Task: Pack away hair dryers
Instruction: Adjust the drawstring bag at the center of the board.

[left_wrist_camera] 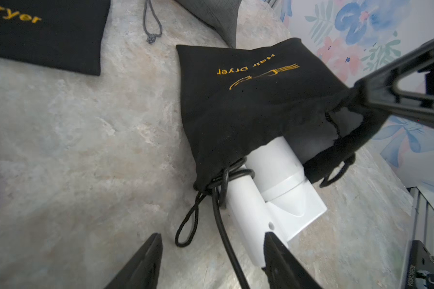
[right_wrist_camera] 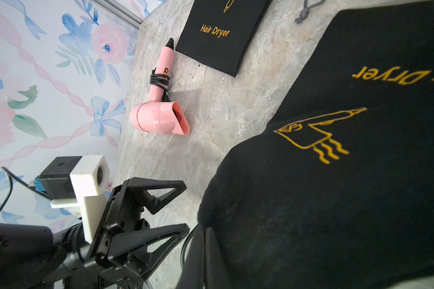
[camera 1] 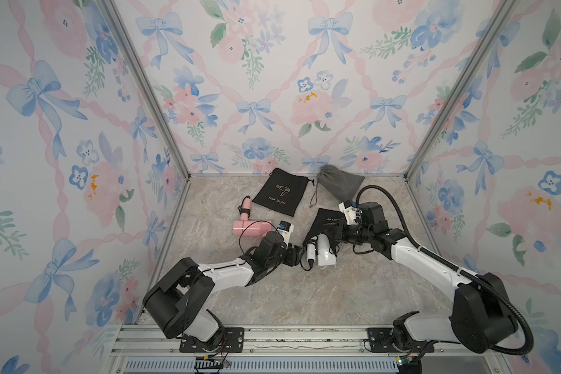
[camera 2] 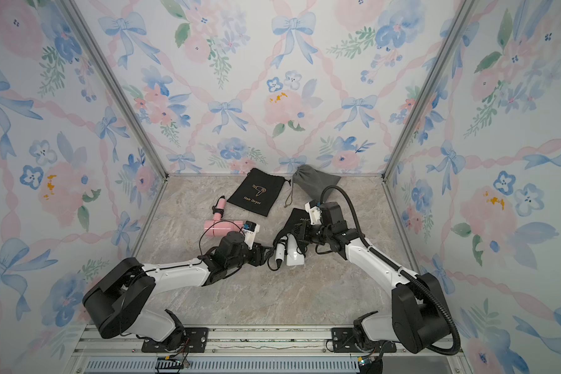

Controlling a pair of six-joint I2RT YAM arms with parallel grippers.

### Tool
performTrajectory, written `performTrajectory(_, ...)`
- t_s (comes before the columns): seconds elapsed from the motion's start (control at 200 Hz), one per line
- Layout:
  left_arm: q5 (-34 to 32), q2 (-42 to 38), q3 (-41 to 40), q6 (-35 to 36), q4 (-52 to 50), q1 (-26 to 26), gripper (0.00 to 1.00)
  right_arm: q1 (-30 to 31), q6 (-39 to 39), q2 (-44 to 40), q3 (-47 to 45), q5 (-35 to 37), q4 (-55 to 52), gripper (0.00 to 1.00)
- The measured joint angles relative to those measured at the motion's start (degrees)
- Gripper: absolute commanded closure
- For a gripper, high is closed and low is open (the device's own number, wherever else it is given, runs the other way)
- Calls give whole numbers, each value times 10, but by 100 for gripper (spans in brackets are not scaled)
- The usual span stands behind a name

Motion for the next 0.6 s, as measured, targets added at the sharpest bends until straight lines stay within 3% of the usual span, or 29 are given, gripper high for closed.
performTrajectory(0.335, -4, 81, 86, 41, 27, -1, 36, 0, 4, 0, 0, -14, 0, 100)
performTrajectory(0.6, 1, 123, 130, 62, 31, -1, 53, 0, 4, 0, 0, -14, 0, 100)
